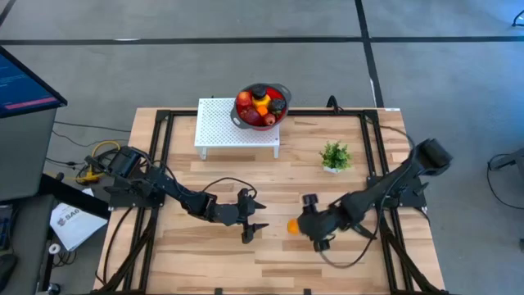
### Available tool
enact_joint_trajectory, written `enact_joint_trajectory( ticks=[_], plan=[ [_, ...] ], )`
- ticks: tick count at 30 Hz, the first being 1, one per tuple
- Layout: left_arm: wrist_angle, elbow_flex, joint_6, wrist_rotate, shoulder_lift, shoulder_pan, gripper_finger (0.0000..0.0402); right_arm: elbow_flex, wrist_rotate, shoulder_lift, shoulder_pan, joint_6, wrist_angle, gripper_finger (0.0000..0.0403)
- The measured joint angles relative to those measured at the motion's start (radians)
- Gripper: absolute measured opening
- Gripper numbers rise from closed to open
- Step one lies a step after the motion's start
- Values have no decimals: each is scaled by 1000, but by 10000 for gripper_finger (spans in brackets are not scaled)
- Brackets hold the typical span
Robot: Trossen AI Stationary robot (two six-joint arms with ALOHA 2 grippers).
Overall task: Pick & Place Fruit
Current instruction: Put the yellow mango into the red strainer bowl on the shelf
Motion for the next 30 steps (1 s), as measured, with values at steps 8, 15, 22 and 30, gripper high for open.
enact_joint_trajectory(
  ticks=[8,15,22,30],
  plan=[
    [27,0,1,0,0,0,296,-489,223,-163,-21,82,987,215],
    [252,0,134,-3,0,-26,296,-613,280,-23,-47,-129,1682,212],
    [575,0,437,-131,-23,-83,296,-518,277,158,-51,-333,1924,218],
    [580,1,526,-78,-77,-47,306,-404,276,251,-54,-417,1946,218]
  ],
)
